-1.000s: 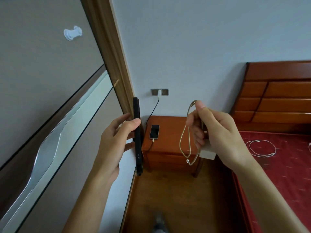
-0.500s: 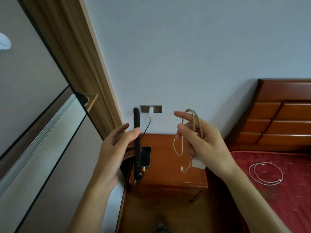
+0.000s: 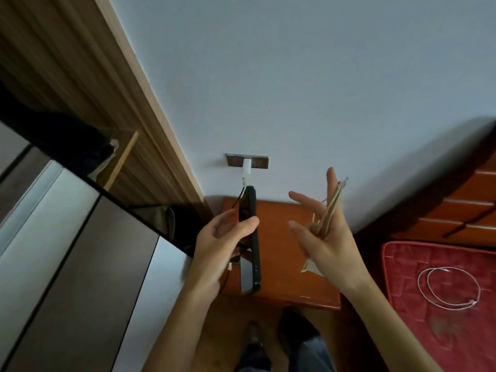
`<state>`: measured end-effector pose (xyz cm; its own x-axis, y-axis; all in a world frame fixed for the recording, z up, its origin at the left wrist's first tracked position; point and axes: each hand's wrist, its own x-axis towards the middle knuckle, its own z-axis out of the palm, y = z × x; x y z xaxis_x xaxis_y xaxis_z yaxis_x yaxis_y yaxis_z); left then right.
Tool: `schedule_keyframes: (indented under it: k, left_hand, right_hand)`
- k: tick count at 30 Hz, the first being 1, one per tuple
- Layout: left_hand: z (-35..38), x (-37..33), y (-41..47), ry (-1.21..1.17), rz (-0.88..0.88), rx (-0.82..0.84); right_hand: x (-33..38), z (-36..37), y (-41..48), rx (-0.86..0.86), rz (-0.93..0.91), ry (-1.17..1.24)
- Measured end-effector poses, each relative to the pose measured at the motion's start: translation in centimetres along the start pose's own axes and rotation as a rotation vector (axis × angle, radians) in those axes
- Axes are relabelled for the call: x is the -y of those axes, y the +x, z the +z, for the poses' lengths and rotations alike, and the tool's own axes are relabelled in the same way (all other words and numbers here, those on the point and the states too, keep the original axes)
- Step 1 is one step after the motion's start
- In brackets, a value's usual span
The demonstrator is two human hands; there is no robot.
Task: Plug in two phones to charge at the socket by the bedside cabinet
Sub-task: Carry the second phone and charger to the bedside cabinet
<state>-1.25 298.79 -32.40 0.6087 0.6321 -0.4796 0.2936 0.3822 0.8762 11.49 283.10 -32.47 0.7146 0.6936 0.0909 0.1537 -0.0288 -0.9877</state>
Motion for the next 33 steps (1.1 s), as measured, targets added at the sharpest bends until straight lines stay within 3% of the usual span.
schedule_keyframes:
  k: [8,16,21,26,33]
  left_hand:
    - [3.6,8.0,9.0,0.091,-0.138,-0.091]
    - [4.8,21.5,17.2,0.243,-0.229,-0.131]
    - [4.3,28.6,20.3,0.346,-0.263,-0.205]
    - [4.6,33.0,21.9,0.544,-0.204,-0.28]
    - [5.6,36.3,25.5,0.954,-0.019,-0.378]
  right_hand:
    - [-12.0,0.3,3.8,0.157,0.221,0.065]
    - [-26.8,1.4,3.9,0.151,0.461,0.048]
    - [-33.5,2.5,2.9,0.132,0.47,-0.092]
    - [-38.1,3.5,1.8,0.133,0.48,-0.22]
    - [-42.5,5.4,1.3,0.147,0.582,-0.216]
